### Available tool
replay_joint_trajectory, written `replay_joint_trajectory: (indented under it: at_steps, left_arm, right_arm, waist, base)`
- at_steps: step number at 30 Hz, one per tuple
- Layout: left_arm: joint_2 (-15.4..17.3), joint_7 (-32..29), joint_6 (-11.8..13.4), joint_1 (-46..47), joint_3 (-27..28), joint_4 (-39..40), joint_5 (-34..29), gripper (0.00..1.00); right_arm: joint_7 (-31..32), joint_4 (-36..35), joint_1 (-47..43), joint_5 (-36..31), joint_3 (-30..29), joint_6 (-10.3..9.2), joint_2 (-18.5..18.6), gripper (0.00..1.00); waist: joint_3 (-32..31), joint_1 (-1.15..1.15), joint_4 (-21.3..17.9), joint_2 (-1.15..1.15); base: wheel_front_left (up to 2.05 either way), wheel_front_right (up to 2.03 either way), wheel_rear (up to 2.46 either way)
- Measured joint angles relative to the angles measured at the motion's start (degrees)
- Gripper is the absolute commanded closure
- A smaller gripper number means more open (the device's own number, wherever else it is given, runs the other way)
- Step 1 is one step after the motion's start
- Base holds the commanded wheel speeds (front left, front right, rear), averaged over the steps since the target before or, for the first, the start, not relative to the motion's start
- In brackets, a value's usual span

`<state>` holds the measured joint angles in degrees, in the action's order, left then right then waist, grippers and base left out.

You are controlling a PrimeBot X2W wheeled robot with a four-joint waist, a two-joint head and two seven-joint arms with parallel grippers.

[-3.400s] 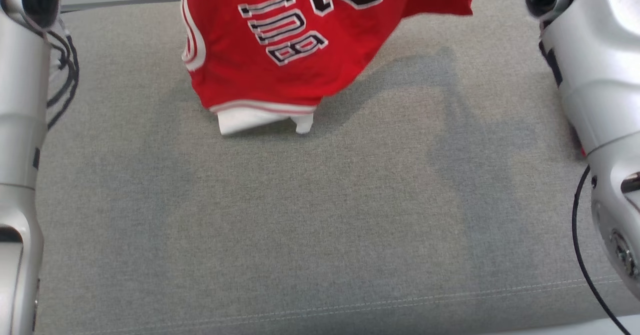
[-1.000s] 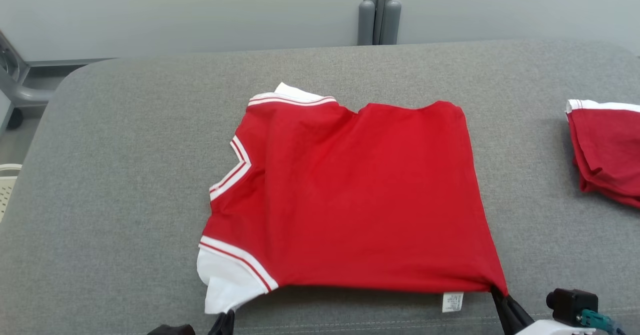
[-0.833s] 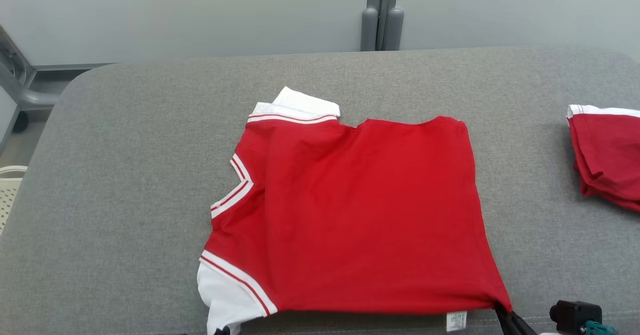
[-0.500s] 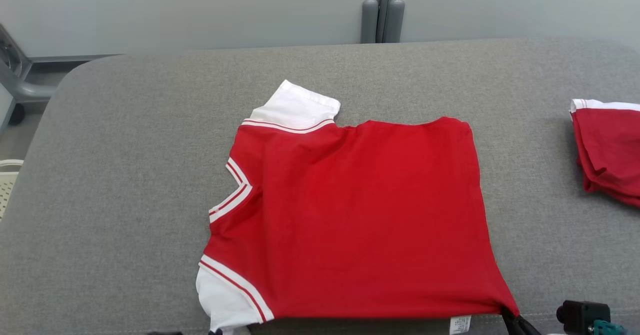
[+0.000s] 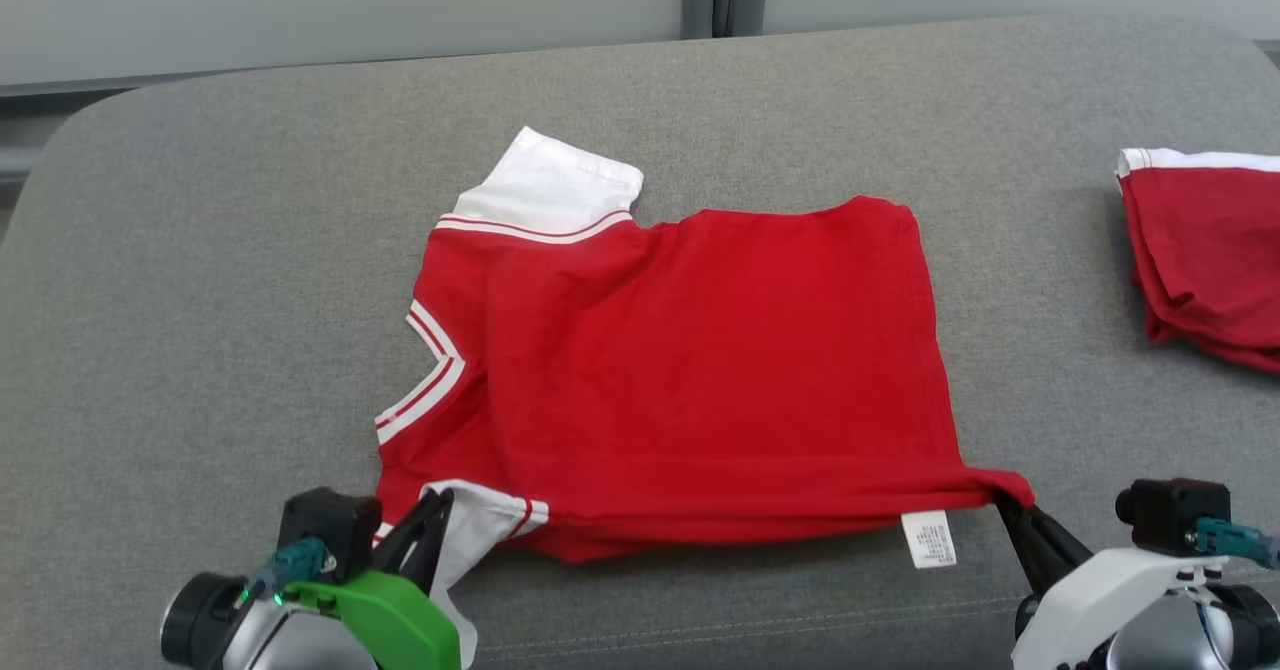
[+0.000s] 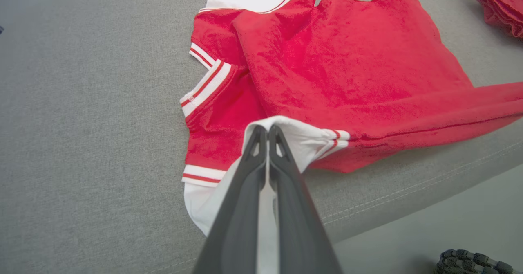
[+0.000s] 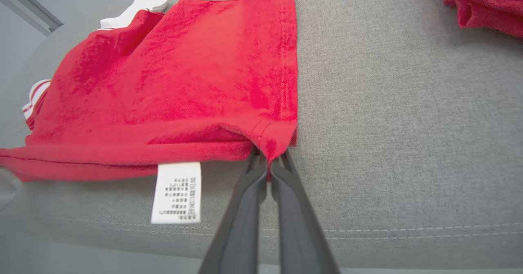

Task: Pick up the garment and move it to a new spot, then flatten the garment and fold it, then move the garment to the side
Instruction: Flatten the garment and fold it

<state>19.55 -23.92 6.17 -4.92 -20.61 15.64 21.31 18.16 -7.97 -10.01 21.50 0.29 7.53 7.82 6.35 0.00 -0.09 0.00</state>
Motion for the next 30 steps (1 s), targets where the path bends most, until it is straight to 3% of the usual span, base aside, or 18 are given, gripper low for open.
replay_joint_trajectory:
  at_steps: [12, 26, 27, 28, 29, 30]
  left_arm:
    - [-1.1, 1.8, -5.9, 16.3, -2.2, -15.3, -1.0, 1.00]
    - [-4.2, 9.9, -8.2, 26.9, -2.3, -29.0, -1.3, 1.00]
    - [-4.4, 10.2, -8.3, 27.3, -2.2, -30.0, -1.1, 1.00]
    - [-4.6, 11.1, -8.2, 27.5, -1.9, -30.9, -1.0, 0.71]
    - [-4.8, 12.0, -8.2, 27.7, -1.8, -31.5, -0.9, 0.22]
    - [-5.2, 12.7, -8.1, 28.0, -1.5, -32.2, -0.6, 0.00]
  right_arm:
    - [-3.2, 11.1, 13.1, 2.5, 2.1, -0.01, 0.2, 1.00]
    - [-10.9, 24.8, 24.8, 8.0, 6.3, -0.03, 0.0, 1.00]
    - [-11.4, 25.4, 25.2, 8.2, 6.6, -0.03, 0.0, 0.94]
    - [-12.2, 25.9, 25.5, 9.2, 6.6, -0.04, -0.1, 0.62]
    - [-13.1, 26.0, 25.7, 10.3, 6.8, -0.04, -0.3, 0.00]
    - [-13.9, 26.3, 25.8, 10.5, 7.3, -0.04, -0.3, 0.00]
  waist:
    - [4.6, 0.00, -1.7, 0.00]
    - [8.8, 0.01, -2.5, 0.00]
    - [8.9, 0.01, -2.6, 0.00]
    - [9.0, 0.01, -2.7, 0.00]
    - [9.1, 0.00, -2.7, 0.00]
    - [9.1, 0.01, -2.7, 0.00]
  base:
    - [0.00, 0.00, 0.00]
    - [0.00, 0.00, 0.00]
    - [0.00, 0.00, 0.00]
    - [0.00, 0.00, 0.00]
    - [0.00, 0.00, 0.00]
    - [0.00, 0.00, 0.00]
